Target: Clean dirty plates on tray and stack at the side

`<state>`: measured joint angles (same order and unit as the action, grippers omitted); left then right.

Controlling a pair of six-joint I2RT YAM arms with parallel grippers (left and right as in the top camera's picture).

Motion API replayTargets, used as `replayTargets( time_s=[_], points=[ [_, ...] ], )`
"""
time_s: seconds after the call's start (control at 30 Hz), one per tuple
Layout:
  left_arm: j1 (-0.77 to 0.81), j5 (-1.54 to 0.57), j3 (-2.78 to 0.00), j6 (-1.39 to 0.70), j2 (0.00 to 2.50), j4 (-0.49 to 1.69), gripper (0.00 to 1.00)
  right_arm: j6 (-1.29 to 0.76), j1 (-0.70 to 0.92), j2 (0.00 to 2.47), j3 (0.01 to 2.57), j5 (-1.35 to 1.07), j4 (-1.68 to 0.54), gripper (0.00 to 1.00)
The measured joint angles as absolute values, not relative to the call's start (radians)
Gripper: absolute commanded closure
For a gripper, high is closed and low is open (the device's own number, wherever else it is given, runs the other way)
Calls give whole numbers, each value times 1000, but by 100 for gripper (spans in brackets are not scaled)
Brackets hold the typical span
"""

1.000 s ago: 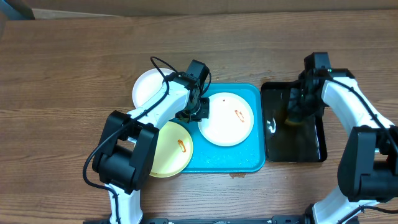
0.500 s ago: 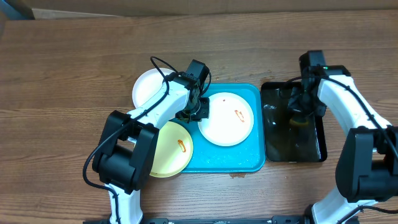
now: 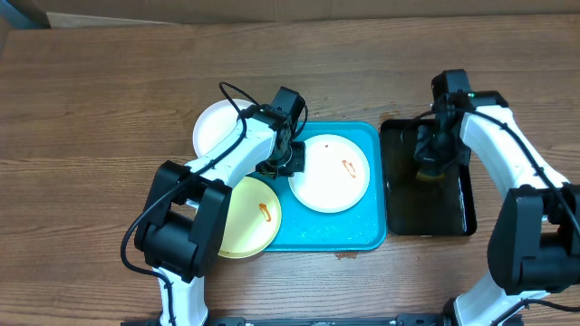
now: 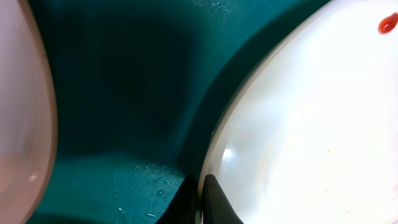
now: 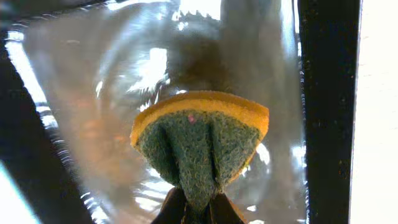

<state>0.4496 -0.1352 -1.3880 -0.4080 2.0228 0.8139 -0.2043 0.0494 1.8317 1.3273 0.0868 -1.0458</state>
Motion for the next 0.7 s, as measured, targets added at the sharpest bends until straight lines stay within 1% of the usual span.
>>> replayTargets(
  time_s=[0.17, 0.27, 0.53, 0.63, 0.7],
  points=[
    [450, -135, -1388, -408, 2023, 813, 96, -196, 65, 1832, 1468, 19, -1141, 96],
    [450, -136, -1388, -408, 2023, 813, 96, -193, 109, 1832, 1535, 2, -1182, 96],
    [450, -135, -1388, -408, 2023, 813, 96, -186, 316, 1832, 1550, -14, -1155, 96],
    [450, -135, -1388, -408, 2023, 813, 96, -184, 413, 1832, 1550, 18, -1144, 96],
    [450, -135, -1388, -408, 2023, 813, 96, -183, 450, 1832, 1549, 42, -1124, 96]
  ],
)
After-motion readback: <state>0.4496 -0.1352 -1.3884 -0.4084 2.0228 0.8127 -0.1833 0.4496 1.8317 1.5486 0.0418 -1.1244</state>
